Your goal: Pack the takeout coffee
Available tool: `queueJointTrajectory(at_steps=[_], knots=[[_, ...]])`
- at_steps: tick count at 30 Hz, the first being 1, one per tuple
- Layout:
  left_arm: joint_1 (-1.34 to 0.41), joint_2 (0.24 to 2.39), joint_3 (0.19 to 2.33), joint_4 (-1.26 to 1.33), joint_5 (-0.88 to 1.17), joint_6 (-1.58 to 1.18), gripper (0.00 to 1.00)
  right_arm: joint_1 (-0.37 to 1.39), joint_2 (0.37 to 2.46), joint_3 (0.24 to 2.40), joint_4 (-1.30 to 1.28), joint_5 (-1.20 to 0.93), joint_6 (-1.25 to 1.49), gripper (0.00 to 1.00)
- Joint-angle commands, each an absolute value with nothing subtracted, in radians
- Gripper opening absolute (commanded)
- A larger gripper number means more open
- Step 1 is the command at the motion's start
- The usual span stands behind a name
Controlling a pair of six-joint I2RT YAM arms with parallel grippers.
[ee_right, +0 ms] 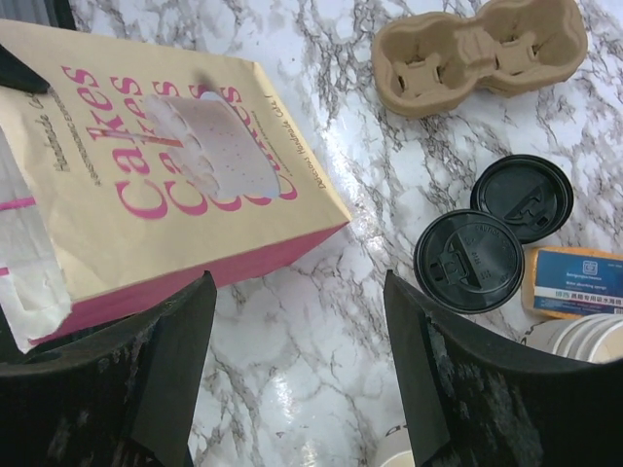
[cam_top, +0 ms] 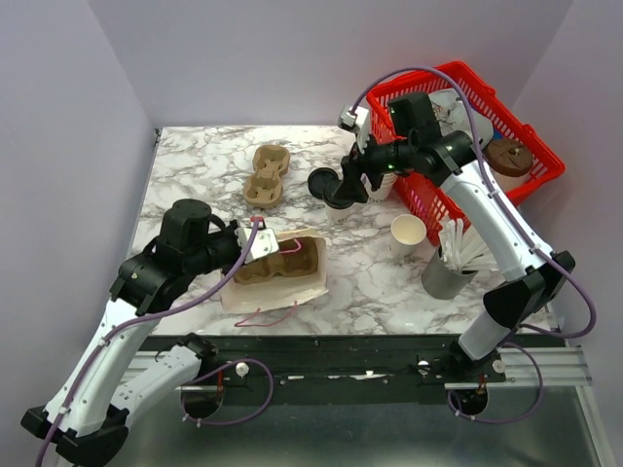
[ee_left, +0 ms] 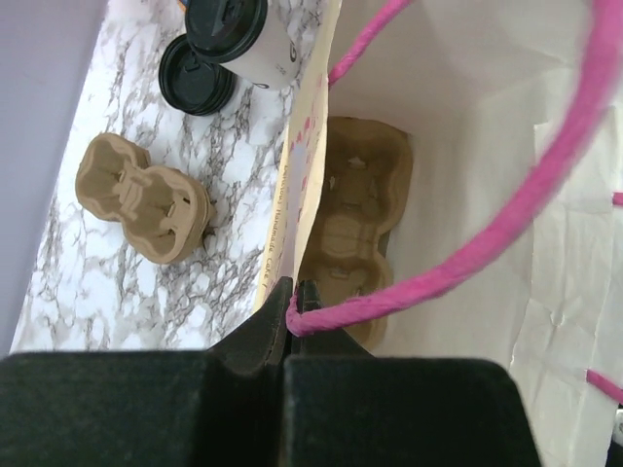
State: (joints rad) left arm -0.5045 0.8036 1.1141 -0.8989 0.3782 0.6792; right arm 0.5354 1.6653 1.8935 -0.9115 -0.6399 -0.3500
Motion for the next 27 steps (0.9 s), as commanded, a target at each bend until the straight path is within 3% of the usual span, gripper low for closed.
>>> queueJointTrajectory(at_steps=[1,13,22,27], knots=[[-0.509,0.766,1.114,-0.882,0.345,0.632,0.00,0.534,1.611,1.839,-0.902,-0.612,-0.383,0.79],[-0.538,0.632,1.034,-0.841,0.403,0.589,0.00,0.534,1.522,1.615,-0.911,-0.595,-0.460,0.78],[-0.538,0.793,1.164,-0.801,0.356,0.479,0.00,0.532,1.554,1.719,-0.942,-0.635,-0.515,0.78],[-0.526,1.000,1.273,-0.905,0.397,0.404,0.00,0.534,1.554,1.819,-0.991,-0.673,-0.647,0.78]])
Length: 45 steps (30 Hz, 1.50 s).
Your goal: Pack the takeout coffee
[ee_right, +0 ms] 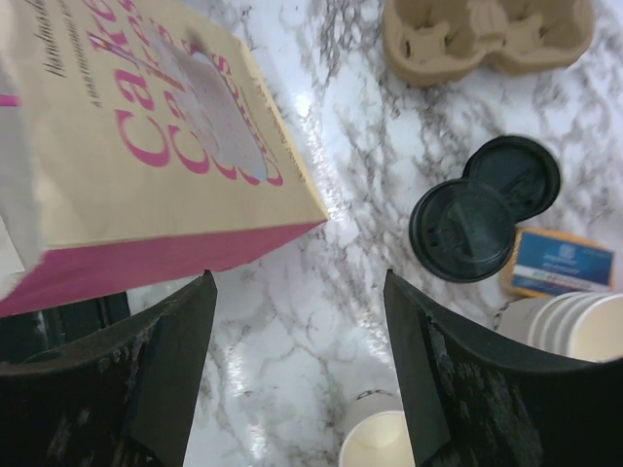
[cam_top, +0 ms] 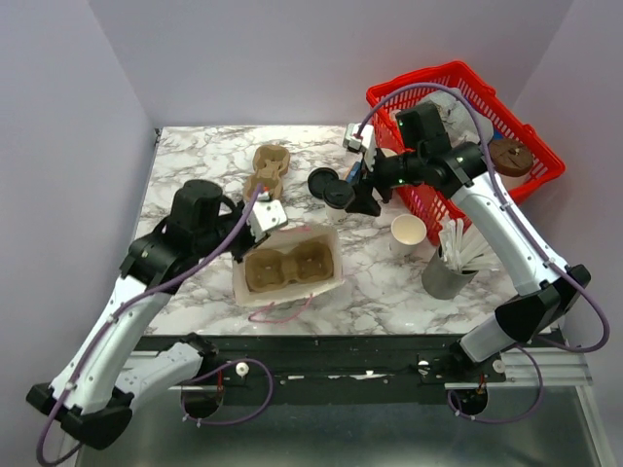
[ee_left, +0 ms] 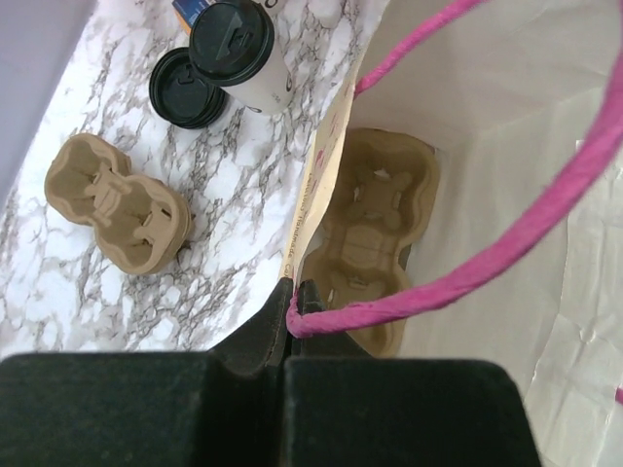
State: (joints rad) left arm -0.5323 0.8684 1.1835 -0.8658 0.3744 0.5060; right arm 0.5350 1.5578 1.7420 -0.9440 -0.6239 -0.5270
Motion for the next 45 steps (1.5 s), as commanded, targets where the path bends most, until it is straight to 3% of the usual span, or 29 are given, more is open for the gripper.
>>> queueJointTrajectory(at_steps=[1,10,14,17,20,25,30,34,38,40,41,43,44,45], knots=[[-0.516,1.024,1.299,-0.922,0.411,0.402,0.00,0.534,1.552,1.827,-0.994,-0.681,-0.675,0.78],[-0.350,1.267,1.428,-0.940,0.556,0.290,0.04,0.534,1.531,1.862,-1.092,-0.761,-0.839,0.78],[-0.302,1.362,1.503,-0.980,0.640,0.273,0.43,0.544,1.580,1.925,-1.228,-0.821,-0.960,0.80],[-0.301,1.350,1.506,-0.962,0.684,0.290,0.56,0.602,1.594,1.937,-1.258,-0.801,-0.989,0.81],[-0.313,1.322,1.474,-0.928,0.748,0.291,0.63,0.679,1.588,1.924,-1.203,-0.784,-0.992,0.82],[-0.305,1.286,1.401,-0.874,0.738,0.239,0.62,0.713,1.580,1.844,-1.175,-0.769,-1.149,0.78],[-0.206,1.325,1.453,-1.015,0.695,0.362,0.59,0.716,1.520,1.714,-1.144,-0.781,-1.301,0.75],[-0.202,1.388,1.528,-1.167,0.764,0.483,0.49,0.788,1.532,1.646,-1.102,-0.727,-1.243,0.72],[-0.202,1.349,1.476,-1.094,0.787,0.440,0.45,0.830,1.580,1.712,-1.028,-0.677,-1.079,0.64],[-0.202,1.330,1.436,-1.048,0.785,0.408,0.40,0.830,1.589,1.727,-1.009,-0.652,-1.046,0.58],[-0.202,1.324,1.428,-1.002,0.778,0.387,0.31,0.830,1.588,1.732,-1.009,-0.637,-1.045,0.56],[-0.201,1.324,1.424,-0.974,0.779,0.344,0.22,0.831,1.583,1.727,-1.008,-0.635,-1.035,0.45],[-0.202,1.330,1.427,-0.965,0.787,0.339,0.15,0.833,1.583,1.721,-1.002,-0.632,-1.026,0.39],[-0.202,1.333,1.430,-0.965,0.808,0.334,0.13,0.834,1.582,1.714,-0.985,-0.629,-1.017,0.25]])
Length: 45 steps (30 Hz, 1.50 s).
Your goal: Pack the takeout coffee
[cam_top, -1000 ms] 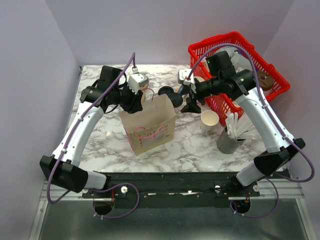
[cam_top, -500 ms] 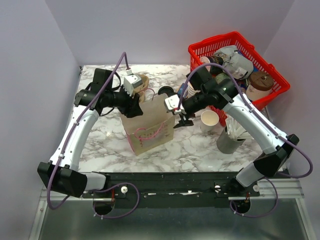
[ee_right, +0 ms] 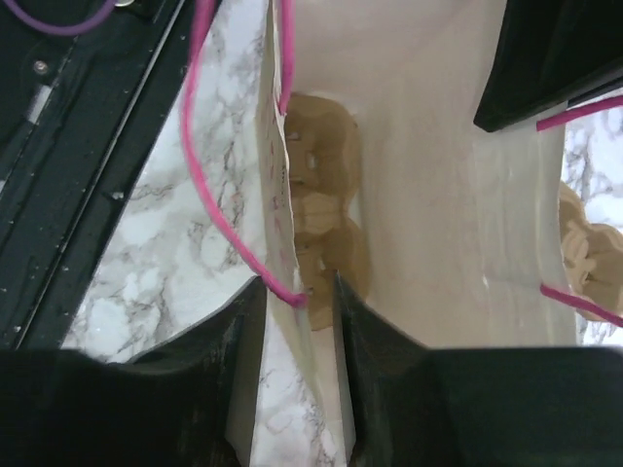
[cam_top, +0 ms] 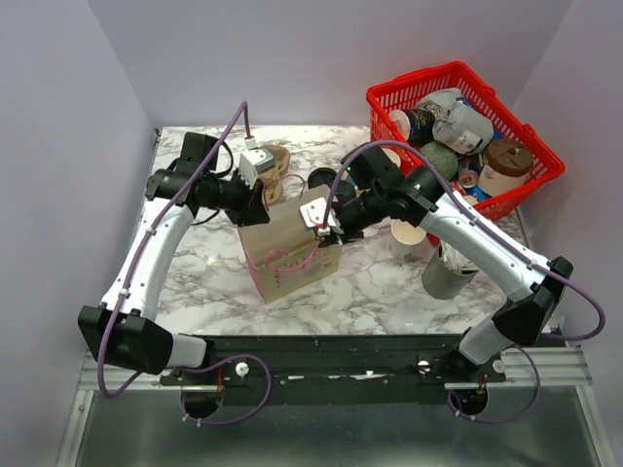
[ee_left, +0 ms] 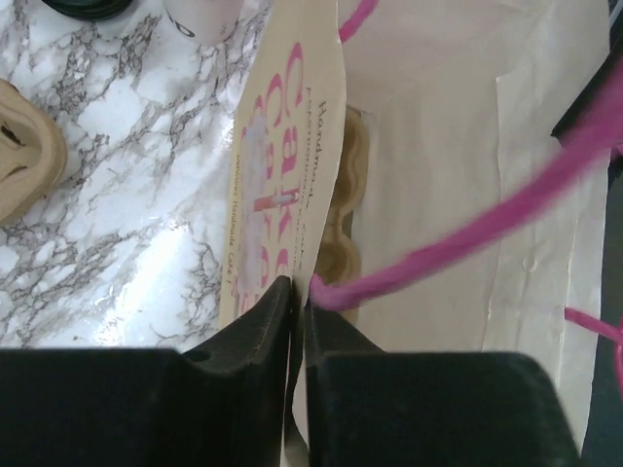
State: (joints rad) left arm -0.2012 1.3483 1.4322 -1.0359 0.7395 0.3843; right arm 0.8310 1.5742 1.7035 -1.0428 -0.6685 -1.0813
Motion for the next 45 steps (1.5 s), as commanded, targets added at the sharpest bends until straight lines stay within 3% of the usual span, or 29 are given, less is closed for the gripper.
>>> queueJointTrajectory(at_steps=[1,3,6,26,36,39,41,42,43,44,45], knots=[[-0.201,1.336,1.440,-0.963,0.814,0.328,0.10,0.838,1.582,1.701,-0.976,-0.627,-1.003,0.19],[-0.201,1.344,1.457,-0.966,0.807,0.322,0.04,0.838,1.589,1.692,-0.945,-0.614,-0.983,0.08],[-0.201,1.344,1.480,-0.992,0.792,0.344,0.00,0.841,1.611,1.713,-0.930,-0.612,-0.953,0.01],[-0.147,1.402,1.893,-1.244,0.574,0.406,0.00,0.853,1.608,2.031,-0.862,-0.707,-0.785,0.01],[-0.141,1.424,1.908,-1.272,0.565,0.408,0.01,0.857,1.611,2.028,-0.862,-0.727,-0.776,0.00],[-0.140,1.427,1.899,-1.270,0.569,0.413,0.14,0.857,1.608,2.000,-0.857,-0.726,-0.776,0.00],[-0.140,1.428,1.882,-1.269,0.571,0.413,0.18,0.858,1.606,1.967,-0.857,-0.730,-0.772,0.01],[-0.140,1.428,1.875,-1.267,0.571,0.411,0.27,0.857,1.606,1.953,-0.851,-0.729,-0.767,0.02],[-0.140,1.427,1.864,-1.264,0.571,0.411,0.40,0.857,1.606,1.927,-0.850,-0.723,-0.762,0.07],[-0.140,1.422,1.841,-1.256,0.571,0.416,0.65,0.857,1.609,1.921,-0.856,-0.716,-0.768,0.15],[-0.140,1.416,1.824,-1.246,0.563,0.417,0.98,0.857,1.611,1.918,-0.873,-0.712,-0.773,0.37]])
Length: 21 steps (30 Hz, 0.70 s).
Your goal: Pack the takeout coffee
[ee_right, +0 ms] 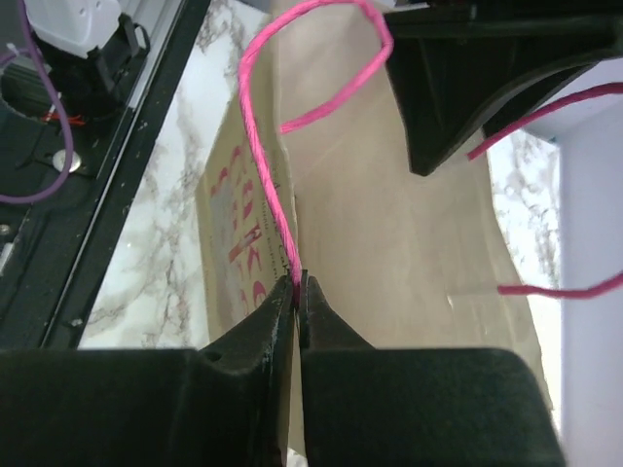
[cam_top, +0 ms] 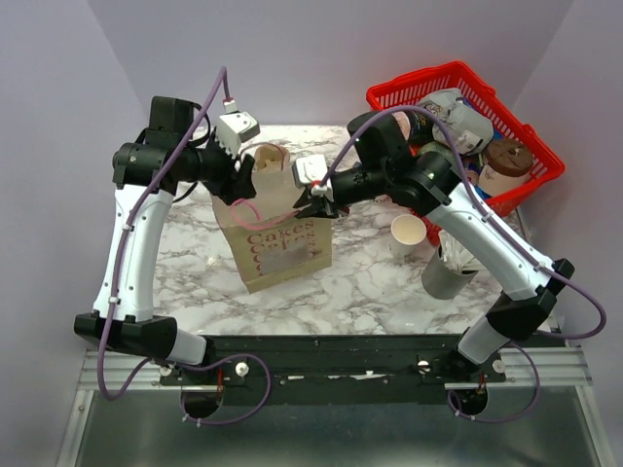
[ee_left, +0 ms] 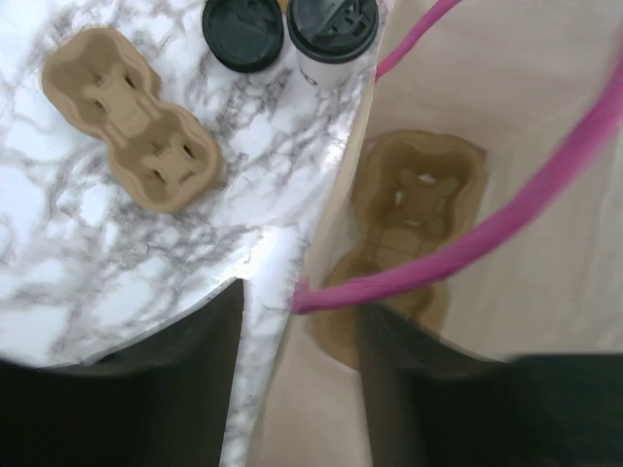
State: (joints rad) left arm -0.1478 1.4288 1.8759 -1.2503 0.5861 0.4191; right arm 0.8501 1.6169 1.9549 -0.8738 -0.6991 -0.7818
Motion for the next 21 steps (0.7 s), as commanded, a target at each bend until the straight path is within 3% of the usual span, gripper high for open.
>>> queueJointTrajectory(at_steps=[1,3,6,16,21], knots=[[-0.140,1.405,1.806,-1.230,0.555,0.416,0.99,0.857,1.609,1.911,-0.876,-0.704,-0.772,0.45],[-0.140,1.370,1.752,-1.175,0.548,0.402,0.99,0.857,1.591,1.887,-0.855,-0.680,-0.761,0.67],[-0.138,1.332,1.709,-1.097,0.511,0.376,0.99,0.858,1.572,1.867,-0.836,-0.664,-0.746,0.77],[-0.138,1.312,1.661,-1.085,0.557,0.393,0.98,0.857,1.572,1.850,-0.868,-0.695,-0.761,0.78],[-0.138,1.327,1.605,-1.140,0.658,0.455,0.90,0.858,1.591,1.813,-0.896,-0.701,-0.795,0.78]])
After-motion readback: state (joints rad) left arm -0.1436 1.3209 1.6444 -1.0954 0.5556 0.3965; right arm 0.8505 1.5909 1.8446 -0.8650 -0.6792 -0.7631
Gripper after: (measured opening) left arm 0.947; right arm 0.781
